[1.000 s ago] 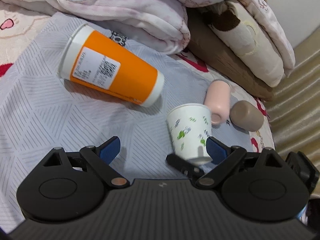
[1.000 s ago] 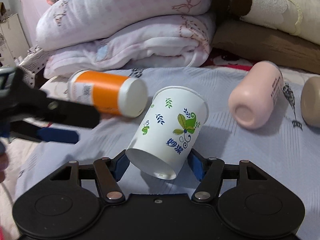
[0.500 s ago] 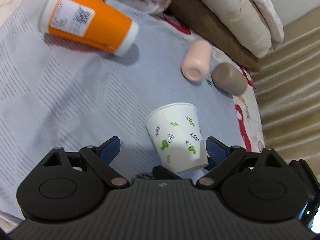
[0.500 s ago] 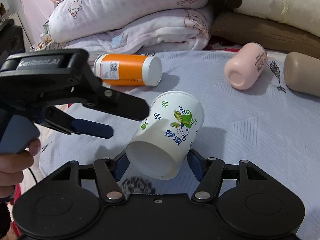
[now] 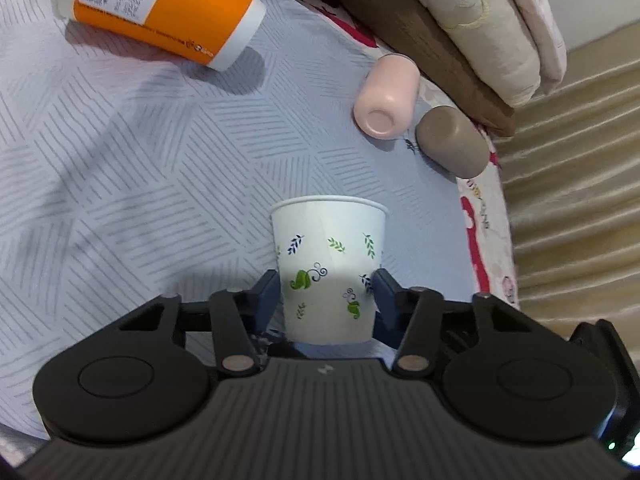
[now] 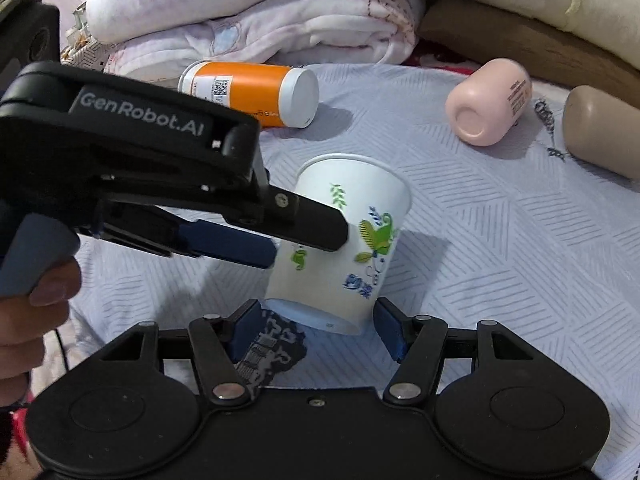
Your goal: Flip cup upright
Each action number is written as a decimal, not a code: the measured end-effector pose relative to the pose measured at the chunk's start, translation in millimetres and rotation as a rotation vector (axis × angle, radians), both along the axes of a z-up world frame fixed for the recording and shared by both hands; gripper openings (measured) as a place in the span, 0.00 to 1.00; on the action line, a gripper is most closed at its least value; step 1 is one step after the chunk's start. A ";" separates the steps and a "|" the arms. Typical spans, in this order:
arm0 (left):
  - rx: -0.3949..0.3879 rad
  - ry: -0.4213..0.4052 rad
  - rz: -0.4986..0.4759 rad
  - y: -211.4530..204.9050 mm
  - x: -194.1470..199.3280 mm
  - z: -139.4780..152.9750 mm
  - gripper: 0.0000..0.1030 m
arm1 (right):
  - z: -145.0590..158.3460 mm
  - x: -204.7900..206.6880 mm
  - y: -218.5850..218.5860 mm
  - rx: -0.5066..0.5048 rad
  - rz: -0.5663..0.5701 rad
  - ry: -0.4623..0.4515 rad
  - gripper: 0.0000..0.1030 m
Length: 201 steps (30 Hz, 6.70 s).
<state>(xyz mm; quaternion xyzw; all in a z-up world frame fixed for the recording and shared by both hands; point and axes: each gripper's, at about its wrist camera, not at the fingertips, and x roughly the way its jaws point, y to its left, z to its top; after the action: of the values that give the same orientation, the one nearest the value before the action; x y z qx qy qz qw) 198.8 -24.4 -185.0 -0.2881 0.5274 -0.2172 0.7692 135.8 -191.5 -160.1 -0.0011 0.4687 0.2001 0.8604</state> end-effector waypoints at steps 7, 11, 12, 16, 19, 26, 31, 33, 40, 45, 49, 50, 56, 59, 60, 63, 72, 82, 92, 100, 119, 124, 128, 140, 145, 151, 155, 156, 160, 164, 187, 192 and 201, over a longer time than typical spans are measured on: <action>0.021 -0.020 -0.016 -1.2 0.3 4.5 0.46 | 21.2 8.4 -6.0 -0.029 0.035 -0.010 0.87; 0.046 -0.033 -0.037 -3.4 2.3 8.9 0.46 | 28.8 19.8 -3.5 -0.055 0.072 0.003 0.88; 0.046 -0.035 -0.042 -3.7 2.4 8.7 0.46 | 29.1 21.1 -2.8 -0.046 0.083 0.018 0.88; 0.027 -0.030 -0.043 -2.6 4.6 4.9 0.50 | 23.2 29.8 -2.3 0.018 0.102 0.084 0.86; 0.018 -0.037 -0.039 -2.4 4.3 2.1 0.50 | 22.5 33.6 -6.6 0.089 0.058 0.094 0.86; -0.008 -0.032 -0.019 1.9 7.1 -4.3 0.56 | 16.8 42.4 -6.3 0.062 0.052 0.111 0.68; -0.039 -0.024 -0.010 1.4 7.9 -13.7 0.61 | 14.0 44.0 -16.4 0.129 0.026 0.152 0.67; -0.039 -0.029 -0.021 -1.0 7.5 -14.7 0.61 | 13.1 43.0 -18.8 0.145 0.022 0.156 0.67; 0.010 -0.093 -0.048 -9.1 1.4 -1.2 0.58 | 15.0 38.0 -18.4 0.152 0.046 0.128 0.67; 0.082 -0.200 -0.080 -13.7 -4.7 19.9 0.58 | 25.6 33.2 -13.3 0.119 0.094 0.039 0.67; 0.175 -0.296 -0.104 -20.5 -12.4 35.1 0.58 | 32.3 26.1 -3.6 0.049 0.153 -0.073 0.67; 0.200 -0.319 -0.108 -22.9 -14.2 38.2 0.58 | 33.1 24.1 -0.6 0.026 0.169 -0.102 0.67; 0.280 -0.440 -0.089 -25.2 -23.7 49.8 0.58 | 35.7 15.9 7.8 -0.051 0.234 -0.283 0.66; 0.296 -0.496 -0.073 -24.0 -27.5 53.5 0.58 | 36.5 11.9 8.4 -0.059 0.254 -0.374 0.66; 0.303 -0.513 -0.070 -23.6 -28.3 54.1 0.58 | 35.5 10.0 10.0 -0.078 0.267 -0.417 0.66; 0.329 -0.560 -0.061 -23.2 -30.1 53.1 0.58 | 30.7 4.2 18.8 -0.132 0.296 -0.517 0.66; 0.294 -0.621 -0.033 -8.8 -22.0 36.9 0.58 | 12.1 11.4 32.6 -0.237 0.358 -0.671 0.67; 0.359 -0.641 -0.060 -23.3 -21.8 21.9 0.58 | -7.0 26.4 28.6 -0.227 0.345 -0.652 0.67; 0.329 -0.592 -0.086 -23.4 -15.8 17.9 0.58 | -11.4 33.1 17.2 -0.139 0.294 -0.555 0.65; 0.243 -0.536 -0.083 -18.6 -10.4 17.9 0.61 | -17.2 38.5 18.6 -0.141 0.262 -0.499 0.65; 0.430 -0.348 -0.116 -12.6 -39.5 36.9 0.82 | -5.9 -9.2 3.7 -0.110 0.039 -0.298 0.77; 0.499 -0.343 -0.039 -3.7 -57.3 58.5 0.86 | 14.2 -33.3 -12.5 -0.074 -0.026 -0.287 0.77; 0.570 -0.344 0.018 -2.5 -77.2 85.5 0.92 | 41.0 -53.5 -26.6 -0.022 -0.062 -0.305 0.77; 0.719 -0.464 0.087 -22.7 -143.9 173.9 0.99 | 129.3 -98.0 -25.1 0.024 -0.071 -0.471 0.79; 0.708 -0.443 0.143 -12.0 -162.0 185.0 0.99 | 155.6 -113.9 -28.6 -0.009 -0.114 -0.475 0.79; 0.685 -0.411 0.203 5.3 -173.6 191.1 0.99 | 186.2 -134.9 -35.6 -0.030 -0.145 -0.461 0.80; 0.681 -0.408 0.192 7.1 -180.8 192.8 0.99 | 197.8 -146.8 -38.9 -0.018 -0.178 -0.461 0.82; 0.687 -0.416 0.186 6.4 -182.7 193.7 0.99 | 199.5 -149.3 -40.3 -0.021 -0.198 -0.464 0.86; 0.686 -0.463 0.158 4.8 -193.1 199.9 0.99 | 204.9 -153.3 -48.7 0.019 -0.301 -0.440 0.99; 0.656 -0.501 0.166 5.7 -198.9 206.3 0.99 | 203.5 -159.5 -46.1 0.004 -0.320 -0.466 1.00; 0.702 -0.508 0.143 0.3 -199.8 192.9 0.99 | 191.2 -163.3 -29.0 -0.089 -0.300 -0.439 1.00; 0.712 -0.496 0.136 0.4 -197.0 189.1 0.99 | 191.4 -162.5 -30.7 -0.091 -0.313 -0.442 1.00; 0.718 -0.477 0.134 1.7 -193.8 184.9 0.99 | 187.5 -159.1 -33.3 -0.089 -0.316 -0.422 1.00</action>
<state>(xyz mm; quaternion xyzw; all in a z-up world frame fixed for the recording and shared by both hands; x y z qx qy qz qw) 5.1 -22.7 -0.1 0.0225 0.3573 -0.0301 0.9332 -23.2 -224.8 27.4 -0.0073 0.2816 0.0378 0.9587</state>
